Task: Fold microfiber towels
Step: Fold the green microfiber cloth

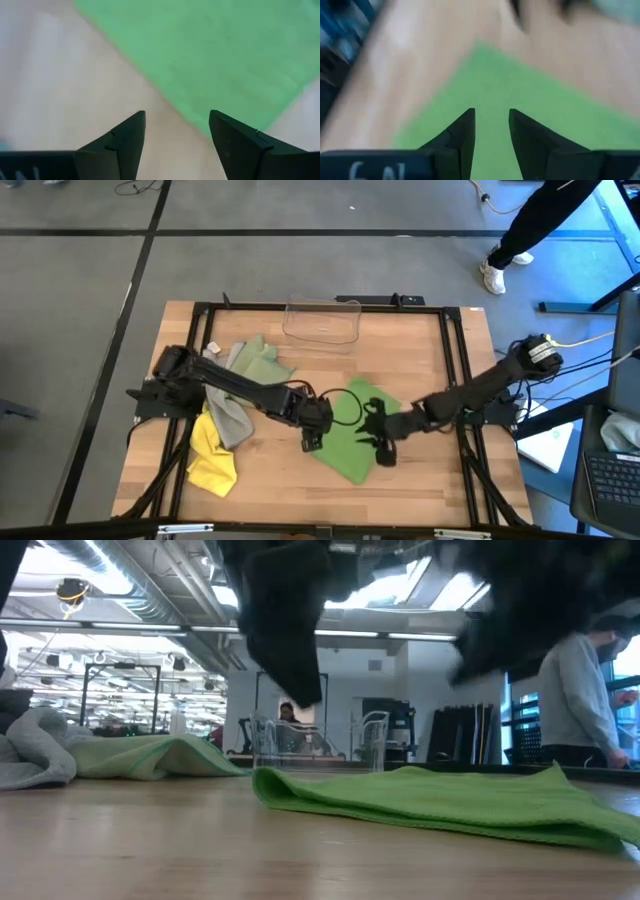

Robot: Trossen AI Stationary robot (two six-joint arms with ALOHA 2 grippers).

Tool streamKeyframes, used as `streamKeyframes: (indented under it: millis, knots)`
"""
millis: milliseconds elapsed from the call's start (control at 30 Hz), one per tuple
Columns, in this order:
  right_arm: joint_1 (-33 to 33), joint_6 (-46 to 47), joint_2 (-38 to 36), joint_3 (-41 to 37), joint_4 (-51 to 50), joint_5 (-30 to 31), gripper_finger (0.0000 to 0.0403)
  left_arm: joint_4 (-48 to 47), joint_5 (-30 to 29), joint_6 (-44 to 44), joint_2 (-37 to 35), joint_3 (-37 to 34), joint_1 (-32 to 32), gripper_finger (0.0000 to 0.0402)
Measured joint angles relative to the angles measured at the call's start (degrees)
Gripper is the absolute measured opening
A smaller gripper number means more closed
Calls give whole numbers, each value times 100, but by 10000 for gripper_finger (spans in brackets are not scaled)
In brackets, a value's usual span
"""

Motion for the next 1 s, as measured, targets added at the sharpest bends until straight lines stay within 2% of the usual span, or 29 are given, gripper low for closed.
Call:
streamKeyframes:
  millis: [100,167,333,467,700,1000]
  knots:
    - [254,-123,361,14,934,266,123,-313,-485,129,-109,0,46,215]
    - [367,-155,770,142,1027,424,123,-521,-602,131,-140,-2,102,215]
    - [525,-55,1949,833,349,509,123,-693,-642,186,-151,-44,213,215]
    - [604,178,2596,1365,-489,507,123,-671,-649,236,-153,-214,312,215]
    - [810,581,2777,1565,-965,359,123,-375,-652,193,-159,-578,457,215]
    - [1571,1463,2480,1556,-2097,55,123,-42,-640,86,-159,-815,468,215]
